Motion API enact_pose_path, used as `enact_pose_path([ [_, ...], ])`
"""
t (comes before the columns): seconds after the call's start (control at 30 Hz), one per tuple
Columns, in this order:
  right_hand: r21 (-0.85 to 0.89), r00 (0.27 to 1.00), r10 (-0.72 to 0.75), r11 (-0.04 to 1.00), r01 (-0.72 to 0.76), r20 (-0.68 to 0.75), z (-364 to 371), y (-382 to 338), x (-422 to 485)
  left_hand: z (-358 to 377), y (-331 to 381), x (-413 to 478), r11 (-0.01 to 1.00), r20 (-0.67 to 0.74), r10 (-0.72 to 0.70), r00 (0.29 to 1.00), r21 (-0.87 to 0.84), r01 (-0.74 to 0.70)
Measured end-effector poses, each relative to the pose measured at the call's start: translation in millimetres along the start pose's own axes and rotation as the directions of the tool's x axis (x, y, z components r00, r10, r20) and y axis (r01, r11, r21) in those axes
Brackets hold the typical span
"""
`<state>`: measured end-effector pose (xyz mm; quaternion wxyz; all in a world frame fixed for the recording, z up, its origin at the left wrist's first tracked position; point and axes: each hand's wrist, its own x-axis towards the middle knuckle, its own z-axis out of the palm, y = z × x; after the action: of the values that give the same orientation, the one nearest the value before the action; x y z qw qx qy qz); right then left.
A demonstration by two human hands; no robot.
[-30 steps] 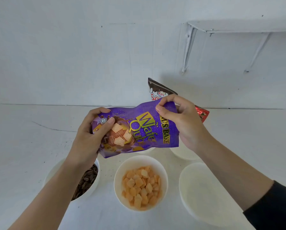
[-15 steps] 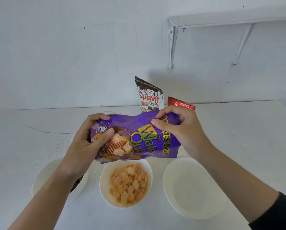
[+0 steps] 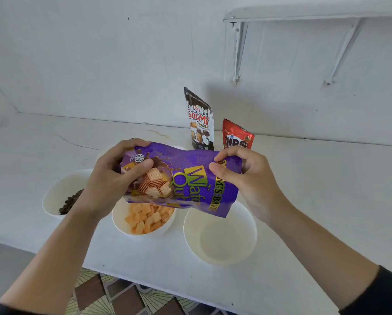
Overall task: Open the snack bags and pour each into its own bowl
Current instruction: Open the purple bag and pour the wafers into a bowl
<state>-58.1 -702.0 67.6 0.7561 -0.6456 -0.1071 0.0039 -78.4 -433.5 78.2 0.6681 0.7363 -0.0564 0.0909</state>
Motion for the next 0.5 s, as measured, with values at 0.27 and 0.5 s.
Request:
enact_pose_path([
  [0.27,0.107,0.995,0.096,0.989,-0.100,0.040,-14,21,-28,16,15,-27,0.994,0.028,0.036,0.999,0.102,-0.039],
  [0.5,0.183,0.986,0.164,0.969,-0.169,0.042,-14,41,-37,23,12,-33,0.994,0.032,0.009,0.999,0.109,-0.012],
])
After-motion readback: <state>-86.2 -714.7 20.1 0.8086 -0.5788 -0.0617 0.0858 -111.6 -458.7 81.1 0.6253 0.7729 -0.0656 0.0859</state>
